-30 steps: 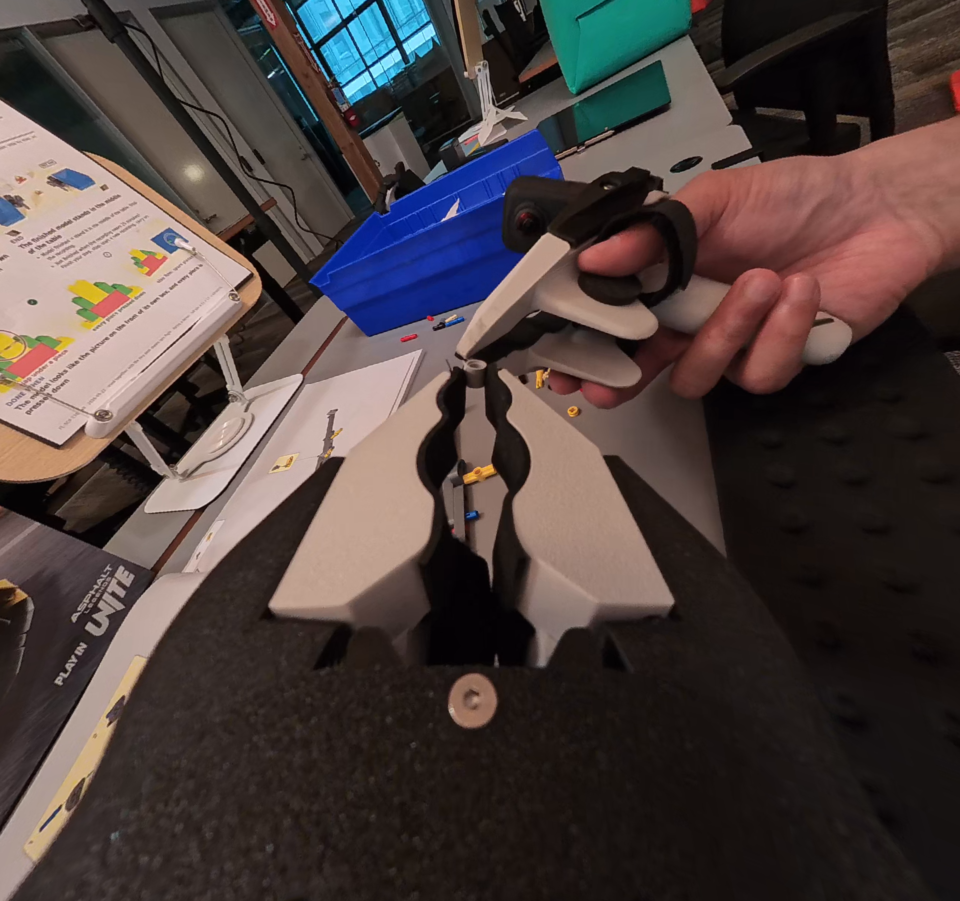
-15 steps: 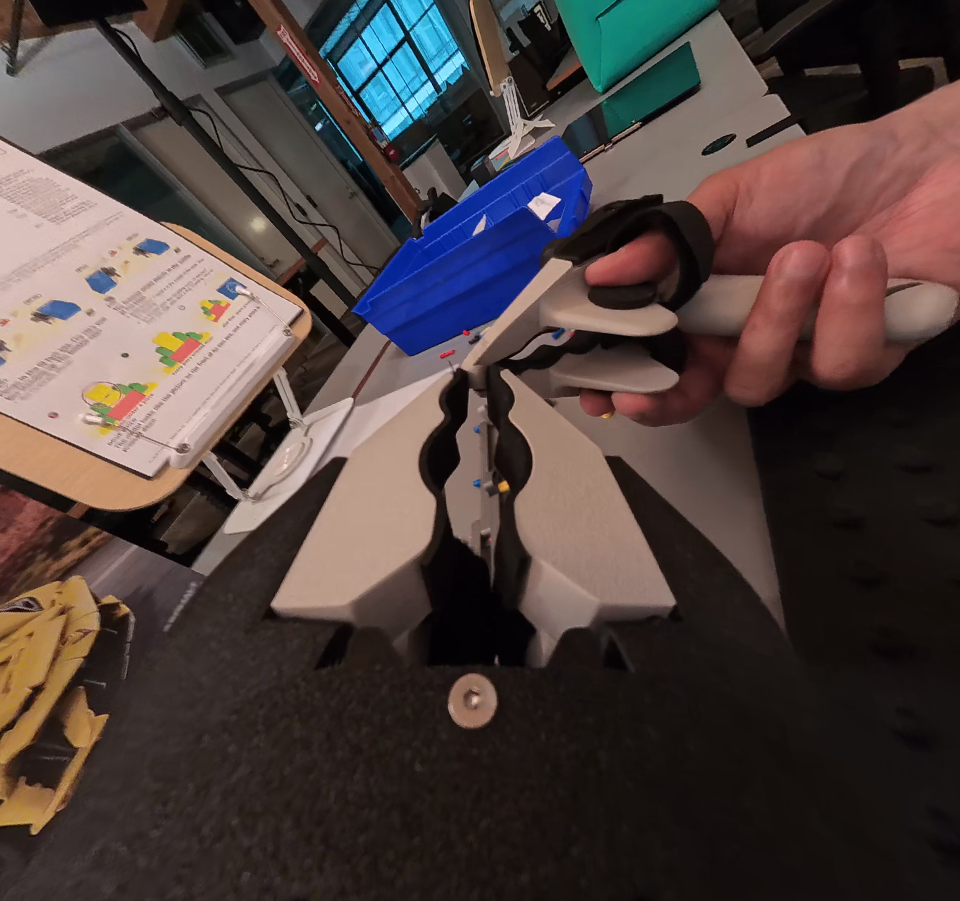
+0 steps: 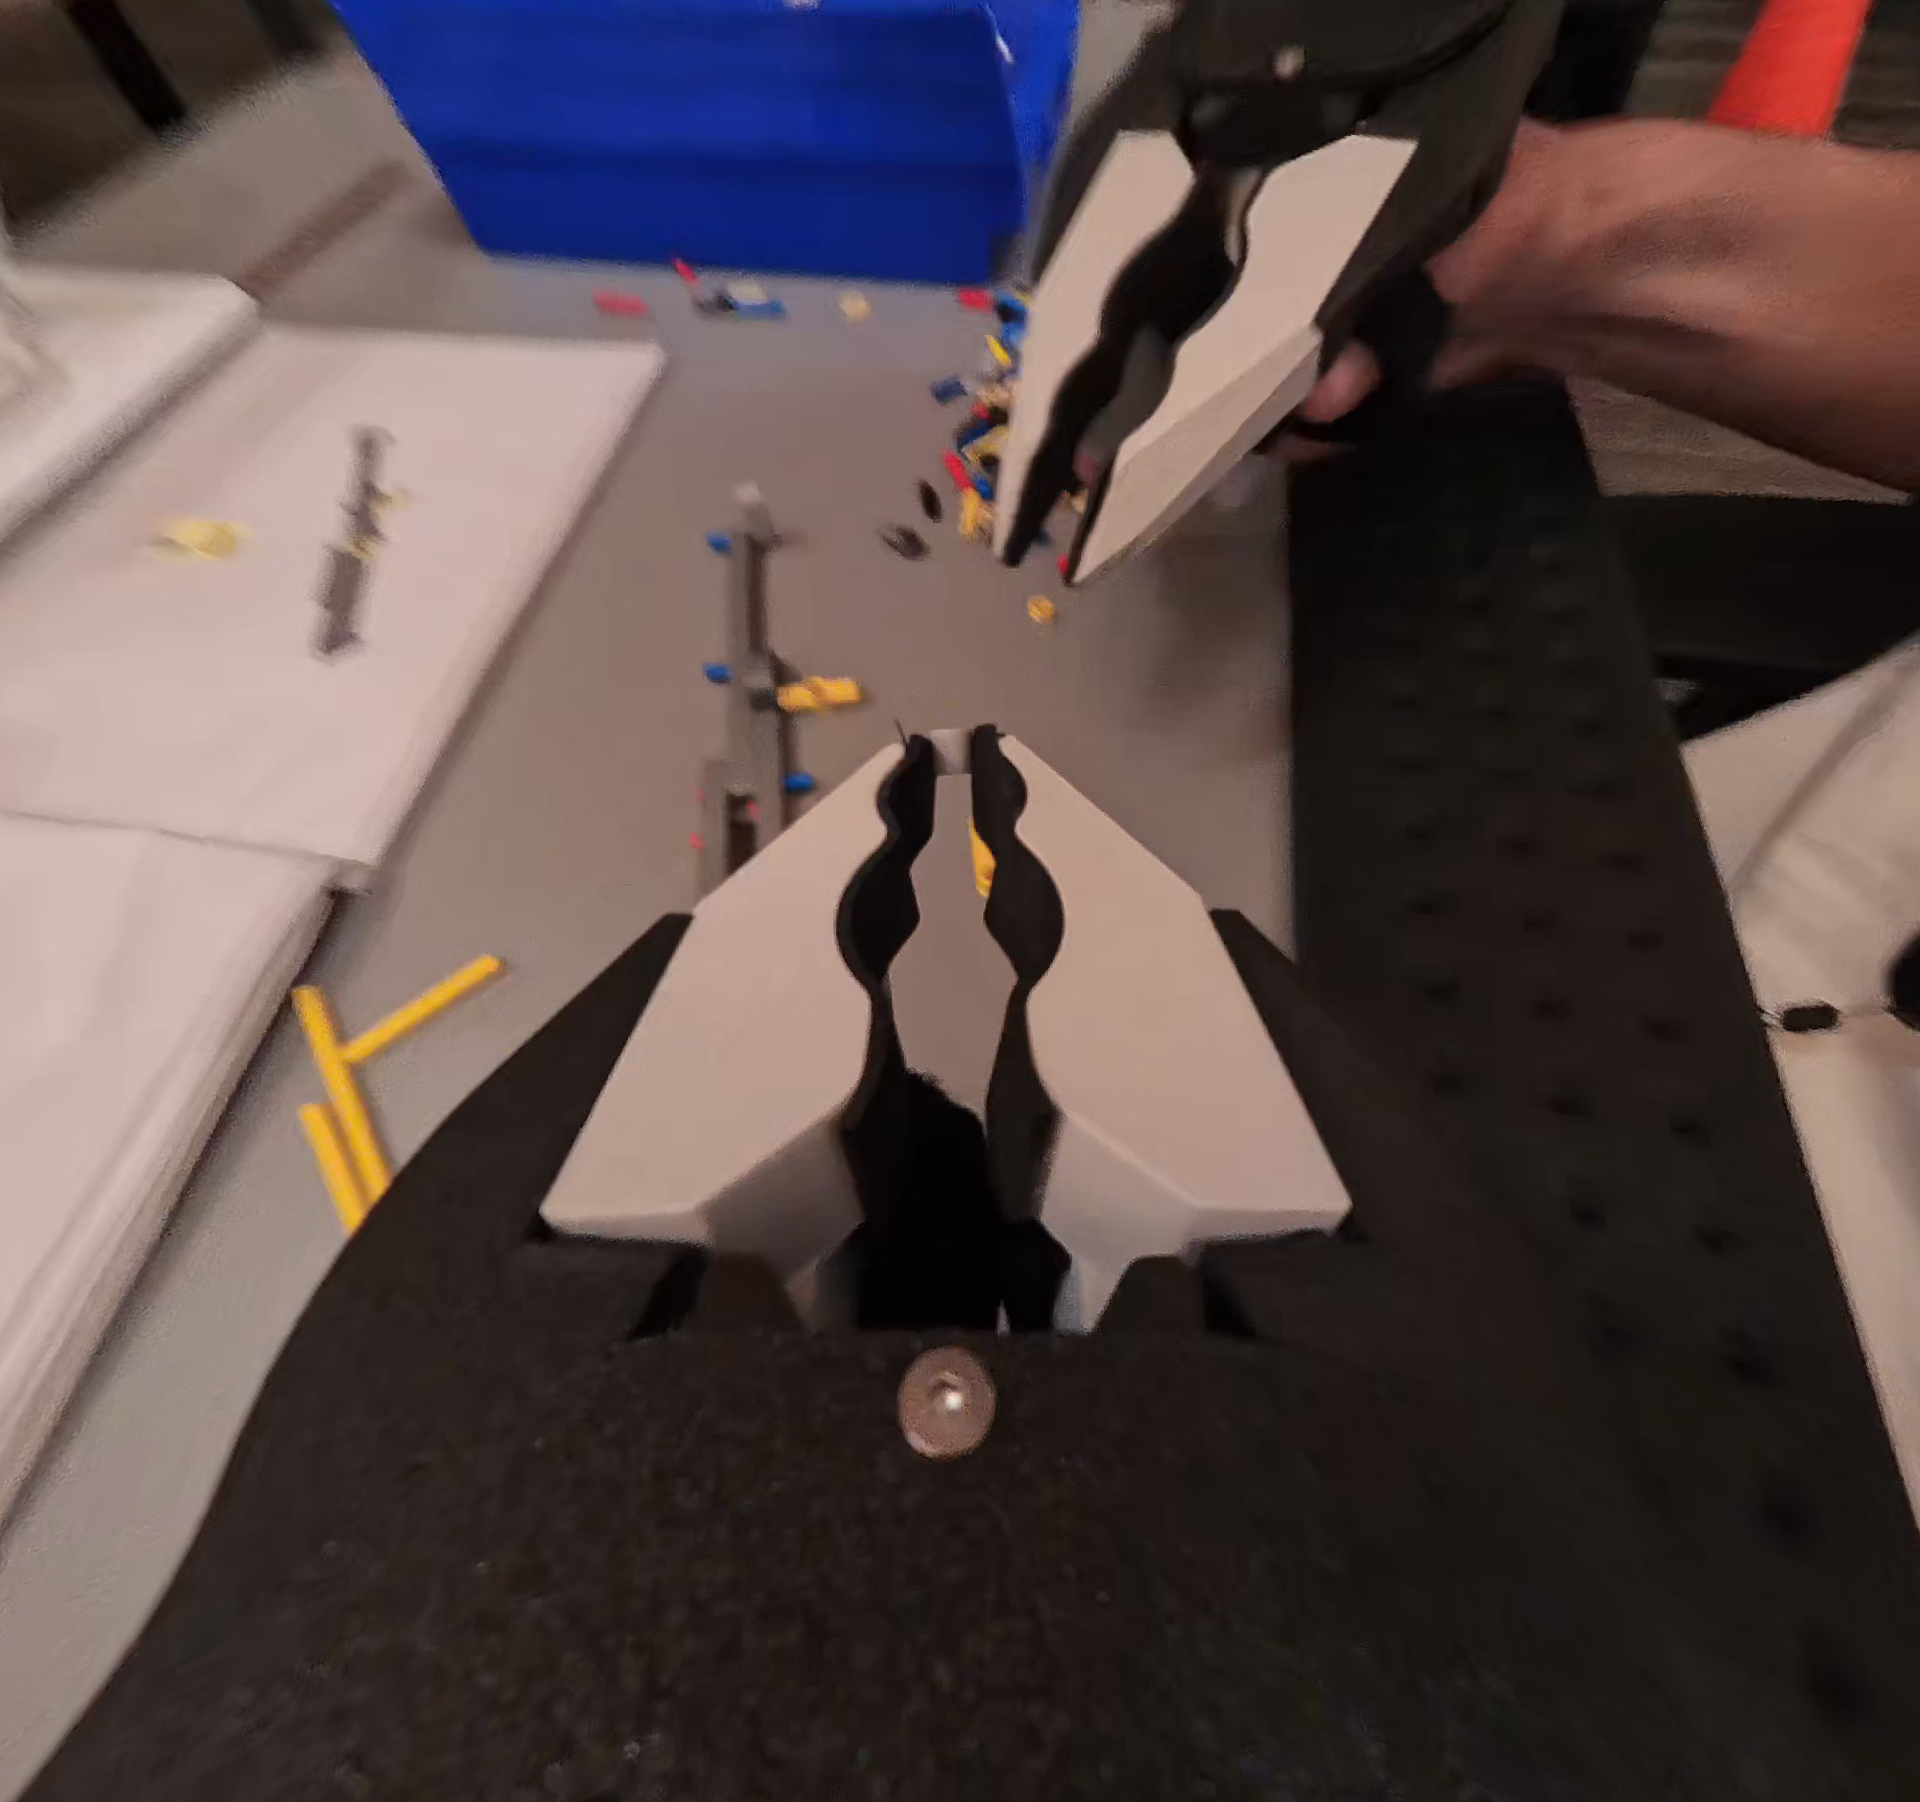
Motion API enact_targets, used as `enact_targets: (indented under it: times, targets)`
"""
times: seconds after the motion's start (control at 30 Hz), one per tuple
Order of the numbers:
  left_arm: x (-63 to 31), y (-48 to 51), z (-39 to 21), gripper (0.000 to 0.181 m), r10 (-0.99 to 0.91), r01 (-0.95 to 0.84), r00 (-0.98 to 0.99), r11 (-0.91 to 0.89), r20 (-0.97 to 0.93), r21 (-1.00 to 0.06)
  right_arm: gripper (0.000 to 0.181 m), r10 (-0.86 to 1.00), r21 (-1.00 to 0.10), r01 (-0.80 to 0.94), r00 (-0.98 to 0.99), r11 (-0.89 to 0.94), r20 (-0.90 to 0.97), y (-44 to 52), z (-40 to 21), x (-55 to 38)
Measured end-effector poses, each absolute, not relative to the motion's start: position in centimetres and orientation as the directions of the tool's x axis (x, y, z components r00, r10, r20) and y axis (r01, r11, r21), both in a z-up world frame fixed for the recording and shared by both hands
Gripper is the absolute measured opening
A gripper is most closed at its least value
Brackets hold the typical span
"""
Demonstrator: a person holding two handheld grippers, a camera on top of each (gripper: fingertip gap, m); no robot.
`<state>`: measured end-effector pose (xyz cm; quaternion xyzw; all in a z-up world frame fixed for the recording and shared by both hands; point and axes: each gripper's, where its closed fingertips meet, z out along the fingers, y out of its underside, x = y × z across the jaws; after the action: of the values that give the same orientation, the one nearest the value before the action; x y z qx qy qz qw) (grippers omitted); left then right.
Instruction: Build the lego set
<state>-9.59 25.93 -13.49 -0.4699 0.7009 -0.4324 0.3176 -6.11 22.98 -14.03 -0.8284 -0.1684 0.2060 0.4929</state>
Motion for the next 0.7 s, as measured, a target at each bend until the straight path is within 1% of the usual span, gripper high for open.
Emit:
enact_targets:
  times: [0.03, 0.1, 0.2, 0.37, 0.47, 0.53, 0.7]
  targets:
    - [-9.8, 25.7, -14.1, 0.005, -0.928, -0.423, -0.373, 0.168, 0.002, -0.890, 0.017, 0.523, -0.863, 0.212, 0.849, -0.458, -0.070, 22.9, -15.2, -6.3]
    - [-10.3, 24.9, -15.4, 0.006, -0.901, -0.509, -0.423, 0.144, 0.101, -0.849, 0.025, 0.601, -0.783, 0.393, 0.798, -0.482, 0.030, 23.2, -17.5, -6.8]
    - [-10.3, 25.2, -16.6, 0.006, -0.891, -0.546, -0.443, 0.176, 0.104, -0.819, 0.029, 0.720, -0.726, 0.528, 0.691, -0.441, 0.065, 23.9, -19.5, -8.1]
    - [-10.0, 25.2, -17.8, 0.005, -0.876, -0.583, -0.471, 0.221, 0.104, -0.782, 0.024, 0.814, -0.710, 0.610, 0.574, -0.353, 0.088, 24.9, -21.1, -8.9]
    - [-9.9, 25.3, -18.3, 0.005, -0.877, -0.605, -0.474, 0.257, 0.081, -0.754, 0.016, 0.837, -0.716, 0.622, 0.539, -0.317, 0.097, 25.0, -21.2, -9.5]
    - [-9.8, 25.1, -18.4, 0.005, -0.872, -0.613, -0.483, 0.270, 0.082, -0.743, 0.008, 0.829, -0.715, 0.627, 0.546, -0.310, 0.120, 25.3, -21.3, -9.4]
    - [-9.8, 25.2, -18.6, 0.006, -0.860, -0.630, -0.504, 0.306, 0.076, -0.714, 0.007, 0.828, -0.687, 0.678, 0.524, -0.263, 0.200, 25.3, -21.2, -9.4]
